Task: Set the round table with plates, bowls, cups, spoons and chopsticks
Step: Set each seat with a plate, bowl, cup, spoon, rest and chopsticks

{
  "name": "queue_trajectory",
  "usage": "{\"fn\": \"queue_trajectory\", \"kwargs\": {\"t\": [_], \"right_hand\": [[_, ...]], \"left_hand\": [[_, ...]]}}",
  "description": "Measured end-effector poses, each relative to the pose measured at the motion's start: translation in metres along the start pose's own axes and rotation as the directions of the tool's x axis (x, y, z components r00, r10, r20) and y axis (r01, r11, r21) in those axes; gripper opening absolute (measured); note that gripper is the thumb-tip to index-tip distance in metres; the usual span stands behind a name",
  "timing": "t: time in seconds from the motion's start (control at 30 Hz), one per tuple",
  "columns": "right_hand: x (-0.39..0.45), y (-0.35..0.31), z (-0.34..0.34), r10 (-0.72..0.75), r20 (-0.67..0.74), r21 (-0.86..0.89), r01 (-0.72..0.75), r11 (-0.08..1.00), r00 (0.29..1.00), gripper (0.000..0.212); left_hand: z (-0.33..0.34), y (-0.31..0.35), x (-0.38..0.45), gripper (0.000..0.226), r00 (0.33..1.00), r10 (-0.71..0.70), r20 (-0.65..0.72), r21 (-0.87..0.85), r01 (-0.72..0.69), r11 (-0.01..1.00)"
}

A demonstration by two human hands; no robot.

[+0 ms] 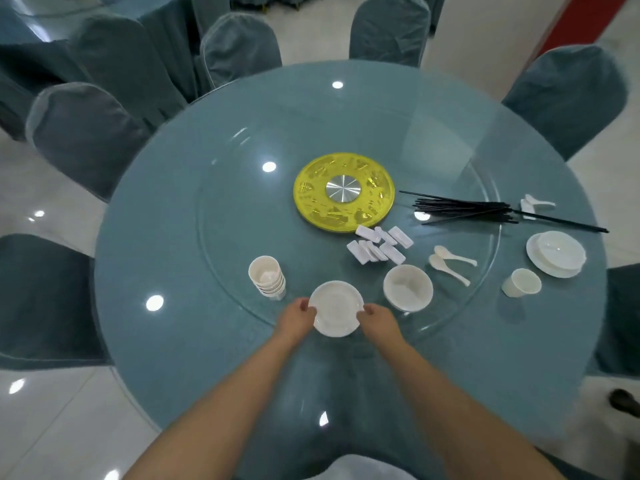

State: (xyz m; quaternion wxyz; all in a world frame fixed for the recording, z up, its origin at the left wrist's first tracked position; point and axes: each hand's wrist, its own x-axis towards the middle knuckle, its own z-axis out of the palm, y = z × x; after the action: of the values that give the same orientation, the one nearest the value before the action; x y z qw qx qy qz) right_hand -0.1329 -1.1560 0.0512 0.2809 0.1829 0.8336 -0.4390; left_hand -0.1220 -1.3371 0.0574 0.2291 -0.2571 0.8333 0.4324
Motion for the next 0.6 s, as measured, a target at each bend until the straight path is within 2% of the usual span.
{"fn": "queue_trajectory", "kwargs": {"t": [0.1,0.27,0.6], "right_hand": [[0.015,-0.003,0.007,0.026,-0.022,-0.069,-0.028,0.997,0.999,0.009],[0.034,-0.001,0.018,0.108,0.005,-0.066,-0.108,0.992,0.994,0.032],[0.049,0.01,0.03,0.135,-0.051,-0.008,-0.136,0.991,0.99,0.025]], "left_hand": [[0.003,-0.003,0.022,0.025,0.998,-0.026,0.058,0.05,0.023,0.998],[0.015,-0.006,0.043,0.036,0.988,-0.067,0.141,0.072,0.057,0.996],[0.026,-0.015,0.054,0.031,0.998,-0.031,0.05,0.02,0.03,0.999]]}}
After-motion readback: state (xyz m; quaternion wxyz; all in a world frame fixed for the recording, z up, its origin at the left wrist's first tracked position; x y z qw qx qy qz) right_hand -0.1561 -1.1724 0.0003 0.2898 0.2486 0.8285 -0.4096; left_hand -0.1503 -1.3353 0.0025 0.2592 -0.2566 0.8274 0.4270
